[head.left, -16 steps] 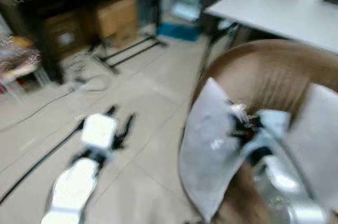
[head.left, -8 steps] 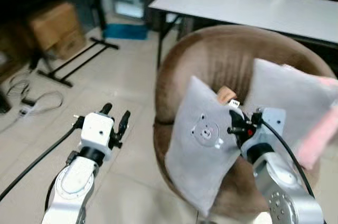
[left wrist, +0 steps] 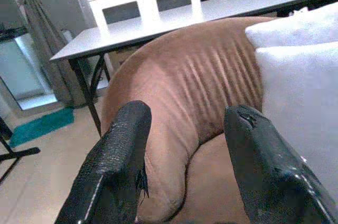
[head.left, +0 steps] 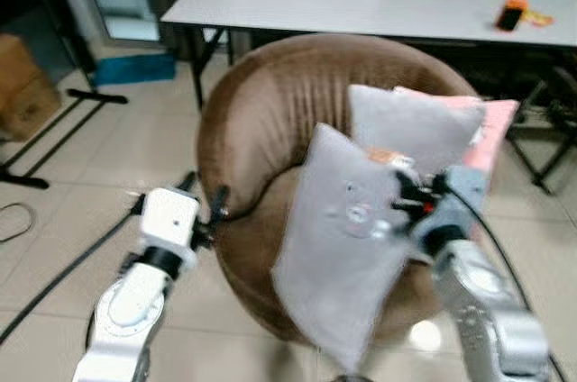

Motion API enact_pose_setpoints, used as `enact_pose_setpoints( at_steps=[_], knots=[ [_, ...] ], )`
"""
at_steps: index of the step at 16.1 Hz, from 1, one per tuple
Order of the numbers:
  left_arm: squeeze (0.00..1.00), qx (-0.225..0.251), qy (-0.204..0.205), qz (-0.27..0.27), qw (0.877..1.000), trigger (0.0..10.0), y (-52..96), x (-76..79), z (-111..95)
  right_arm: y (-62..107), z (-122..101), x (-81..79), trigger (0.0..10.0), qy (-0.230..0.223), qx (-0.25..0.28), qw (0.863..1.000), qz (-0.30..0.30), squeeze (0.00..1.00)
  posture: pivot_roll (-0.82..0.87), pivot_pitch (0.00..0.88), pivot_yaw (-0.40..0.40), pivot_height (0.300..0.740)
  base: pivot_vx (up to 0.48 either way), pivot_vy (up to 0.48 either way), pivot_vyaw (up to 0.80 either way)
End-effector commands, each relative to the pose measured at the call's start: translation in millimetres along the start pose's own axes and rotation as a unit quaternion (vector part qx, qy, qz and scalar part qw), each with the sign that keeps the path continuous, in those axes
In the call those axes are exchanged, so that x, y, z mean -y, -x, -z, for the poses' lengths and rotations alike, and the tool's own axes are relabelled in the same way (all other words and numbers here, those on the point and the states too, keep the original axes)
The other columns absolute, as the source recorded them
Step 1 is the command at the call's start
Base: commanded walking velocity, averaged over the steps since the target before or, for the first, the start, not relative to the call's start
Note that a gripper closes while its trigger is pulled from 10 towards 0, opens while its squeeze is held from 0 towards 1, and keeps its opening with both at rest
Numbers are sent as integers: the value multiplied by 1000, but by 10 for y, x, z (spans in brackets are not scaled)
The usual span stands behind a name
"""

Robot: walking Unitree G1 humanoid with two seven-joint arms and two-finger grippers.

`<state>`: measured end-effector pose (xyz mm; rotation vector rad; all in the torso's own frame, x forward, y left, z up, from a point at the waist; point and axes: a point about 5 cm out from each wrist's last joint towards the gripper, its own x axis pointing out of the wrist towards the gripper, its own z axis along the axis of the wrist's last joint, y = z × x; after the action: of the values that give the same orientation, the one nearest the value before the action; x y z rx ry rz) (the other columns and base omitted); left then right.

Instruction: Move the pillow to the sofa from floor

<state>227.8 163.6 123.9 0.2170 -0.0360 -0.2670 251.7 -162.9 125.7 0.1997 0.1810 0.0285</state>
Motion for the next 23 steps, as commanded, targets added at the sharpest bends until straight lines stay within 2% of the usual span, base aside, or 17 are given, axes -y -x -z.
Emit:
enact_pose_setpoints(
  at_steps=[1,14,17,20,23],
  knots=[
    [0,-4,-5,-4,1000,10000,22,-49,2,-26,-113,-94,10000,-4,32,999,-16,0,-61,0,6,740,300,0,0],
    [0,-16,-3,23,1000,10000,90,16,26,-95,-158,-286,10000,-13,32,997,-76,0,-48,0,-9,740,306,0,0],
    [0,-19,-4,31,999,10000,108,26,29,-147,-183,-421,10000,-16,32,993,-108,0,-45,0,-11,740,299,0,0],
    [0,-34,-2,90,995,10000,141,120,61,-317,-241,-643,10000,-27,23,988,-150,0,-43,0,-9,740,95,0,0],
    [0,-46,-9,124,991,10000,161,160,84,-505,-370,-780,10000,-56,42,986,-149,0,-40,0,-8,740,0,0,0]
  ],
)
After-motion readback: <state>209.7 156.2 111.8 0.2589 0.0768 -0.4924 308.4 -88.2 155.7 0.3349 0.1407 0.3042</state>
